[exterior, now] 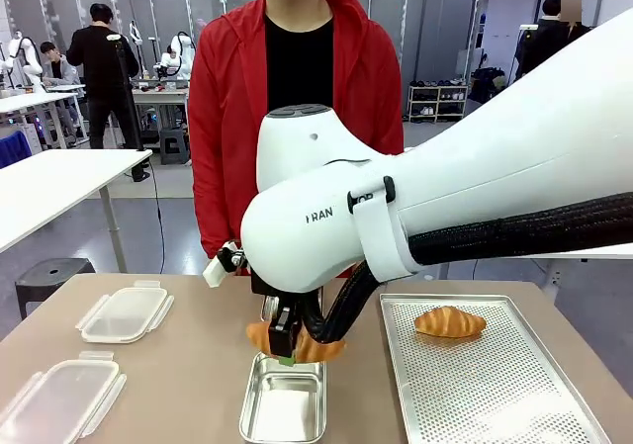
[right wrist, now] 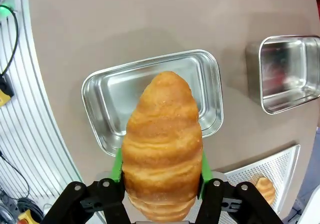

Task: Place the bread into the airtight container.
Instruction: Pick up a Butter Roll and place it into an empty Airtight Container.

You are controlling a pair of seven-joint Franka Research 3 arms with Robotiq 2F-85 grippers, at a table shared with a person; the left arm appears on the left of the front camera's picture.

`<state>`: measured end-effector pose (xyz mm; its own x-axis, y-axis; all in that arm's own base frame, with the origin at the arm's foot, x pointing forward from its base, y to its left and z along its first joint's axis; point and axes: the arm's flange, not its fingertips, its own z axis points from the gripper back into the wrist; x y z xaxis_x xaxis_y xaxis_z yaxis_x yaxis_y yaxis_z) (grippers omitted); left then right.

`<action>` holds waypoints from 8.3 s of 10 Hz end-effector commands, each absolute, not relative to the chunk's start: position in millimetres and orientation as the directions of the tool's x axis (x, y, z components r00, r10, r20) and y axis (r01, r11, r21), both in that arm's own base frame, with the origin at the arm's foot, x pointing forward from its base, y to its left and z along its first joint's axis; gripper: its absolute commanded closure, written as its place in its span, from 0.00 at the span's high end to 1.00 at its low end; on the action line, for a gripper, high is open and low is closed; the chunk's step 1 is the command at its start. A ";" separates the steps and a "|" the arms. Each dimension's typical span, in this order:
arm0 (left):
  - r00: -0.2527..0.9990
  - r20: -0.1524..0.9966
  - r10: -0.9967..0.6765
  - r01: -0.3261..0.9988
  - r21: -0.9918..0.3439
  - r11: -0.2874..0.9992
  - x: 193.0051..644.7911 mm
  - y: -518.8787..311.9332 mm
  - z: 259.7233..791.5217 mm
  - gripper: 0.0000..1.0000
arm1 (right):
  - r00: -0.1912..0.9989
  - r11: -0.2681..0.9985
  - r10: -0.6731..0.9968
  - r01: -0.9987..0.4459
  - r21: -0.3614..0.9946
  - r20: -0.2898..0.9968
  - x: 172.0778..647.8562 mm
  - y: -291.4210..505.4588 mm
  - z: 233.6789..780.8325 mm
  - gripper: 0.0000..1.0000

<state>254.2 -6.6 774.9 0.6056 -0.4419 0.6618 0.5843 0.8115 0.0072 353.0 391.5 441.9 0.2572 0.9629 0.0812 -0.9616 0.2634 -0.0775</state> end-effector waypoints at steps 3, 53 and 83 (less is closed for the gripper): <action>0.597 0.663 -0.451 0.595 0.011 0.804 253.7 -6.2 776.0 1.00 | 0.254 0.260 0.964 -0.962 -0.078 0.077 352.4 390.0 440.9 0.63; 0.597 0.663 -0.451 0.595 0.011 0.804 253.7 -6.2 776.0 1.00 | 0.805 0.841 0.502 -0.539 0.038 0.314 370.9 104.1 503.6 1.00; 0.597 0.663 -0.451 0.595 0.011 0.804 253.7 -6.2 776.0 1.00 | 0.596 0.885 -0.075 -0.330 0.328 0.800 270.2 -240.0 496.0 1.00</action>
<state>254.3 -6.3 775.1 0.6064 -0.4409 0.6617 0.5824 0.8129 0.0079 267.6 -247.0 488.7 0.6154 -0.0939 0.7826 -0.3143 0.8813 0.3529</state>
